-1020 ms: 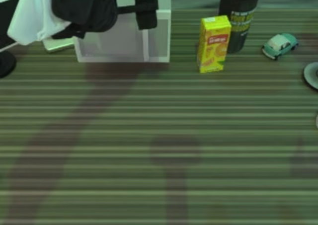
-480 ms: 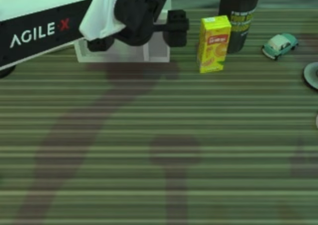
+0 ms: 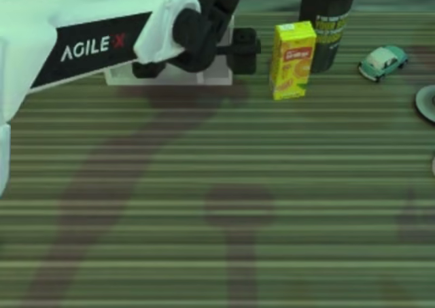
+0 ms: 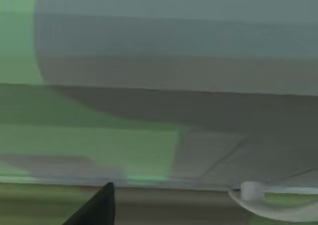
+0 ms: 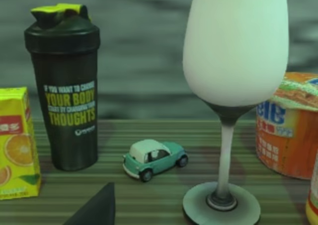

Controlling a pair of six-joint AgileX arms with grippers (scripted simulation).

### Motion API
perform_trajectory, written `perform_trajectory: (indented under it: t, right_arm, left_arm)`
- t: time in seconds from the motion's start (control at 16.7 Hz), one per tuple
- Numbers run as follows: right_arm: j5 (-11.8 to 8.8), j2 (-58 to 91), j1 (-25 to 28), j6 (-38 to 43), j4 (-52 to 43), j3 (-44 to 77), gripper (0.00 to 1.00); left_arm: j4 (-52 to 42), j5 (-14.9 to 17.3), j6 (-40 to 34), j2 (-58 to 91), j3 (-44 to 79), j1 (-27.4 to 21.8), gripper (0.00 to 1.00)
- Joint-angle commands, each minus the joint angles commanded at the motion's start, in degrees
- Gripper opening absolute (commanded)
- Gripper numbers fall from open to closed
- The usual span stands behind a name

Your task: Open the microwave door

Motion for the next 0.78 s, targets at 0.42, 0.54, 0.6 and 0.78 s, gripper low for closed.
perform_trajectory:
  t: [0.42, 0.54, 0.6, 0.78]
  right_arm:
    - [0.0, 0.0, 0.0, 0.0, 0.0, 0.0, 1.0]
    - [0.0, 0.0, 0.0, 0.0, 0.0, 0.0, 1.0]
    - [0.0, 0.0, 0.0, 0.0, 0.0, 0.0, 1.0]
    - [0.0, 0.0, 0.0, 0.0, 0.0, 0.0, 1.0]
  left_arm:
    - [2.75, 0.75, 1.02, 3.42, 1.44, 1.17, 0.92]
    - [2.75, 0.75, 1.02, 3.42, 1.44, 1.17, 0.77]
    - [2.75, 0.75, 1.02, 3.42, 1.44, 1.17, 0.7]
    - [2.75, 0.75, 1.02, 3.42, 1.44, 1.17, 0.47]
